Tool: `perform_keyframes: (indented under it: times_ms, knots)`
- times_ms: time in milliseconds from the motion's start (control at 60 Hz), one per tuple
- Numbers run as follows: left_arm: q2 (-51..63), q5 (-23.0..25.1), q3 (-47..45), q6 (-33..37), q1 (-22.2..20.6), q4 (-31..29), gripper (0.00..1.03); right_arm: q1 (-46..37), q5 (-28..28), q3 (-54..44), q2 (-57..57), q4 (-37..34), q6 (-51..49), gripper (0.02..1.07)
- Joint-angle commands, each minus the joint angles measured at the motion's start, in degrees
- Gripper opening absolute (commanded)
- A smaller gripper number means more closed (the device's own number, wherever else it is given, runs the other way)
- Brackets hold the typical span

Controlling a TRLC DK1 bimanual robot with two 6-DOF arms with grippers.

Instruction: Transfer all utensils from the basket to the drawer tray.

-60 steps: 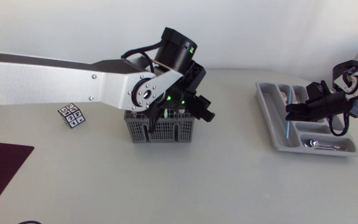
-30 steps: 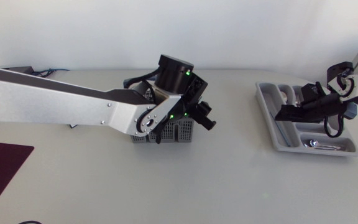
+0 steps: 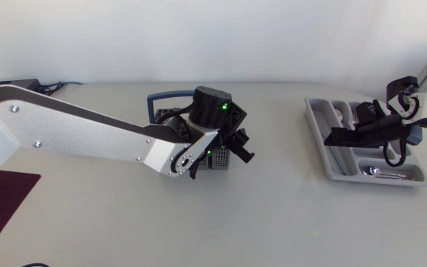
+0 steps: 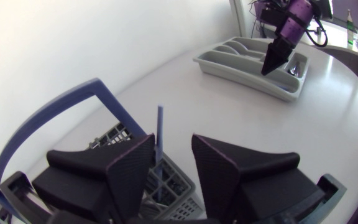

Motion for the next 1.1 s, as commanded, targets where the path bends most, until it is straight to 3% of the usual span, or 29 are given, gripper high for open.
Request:
perform_keyframes:
  times_ms: [0,417,550,800,850,1000,1083]
  knots:
    - [1.69,-0.93,-0.62,1.08,-0.57,1.96,0.36,0.77,-0.12,-2.23,-0.94,0.36,-1.05,0.99]
    - [2.66,-1.19,-0.09,2.05,-1.10,4.33,0.06,1.48,-0.03,-3.73,-1.56,1.06,-1.40,0.99]
    - [2.39,-1.19,-0.45,2.05,-1.28,4.42,0.04,1.83,0.06,-4.17,-2.00,1.15,-1.40,0.99]
    - [0.99,-1.81,-2.11,2.14,-0.93,5.38,0.04,2.18,0.15,-4.61,-2.35,1.15,-1.49,0.99]
    - [0.72,-2.16,-2.55,2.40,-1.10,5.38,0.14,2.27,0.15,-4.78,-2.44,1.15,-1.49,0.99]
    - [-0.42,-2.69,-4.05,3.10,-1.63,5.65,0.15,2.62,0.15,-5.13,-2.35,1.50,-1.67,0.99]
    - [-1.12,-2.86,-5.02,3.89,-1.89,6.09,0.21,2.80,0.15,-5.22,-2.35,1.59,-1.67,0.99]
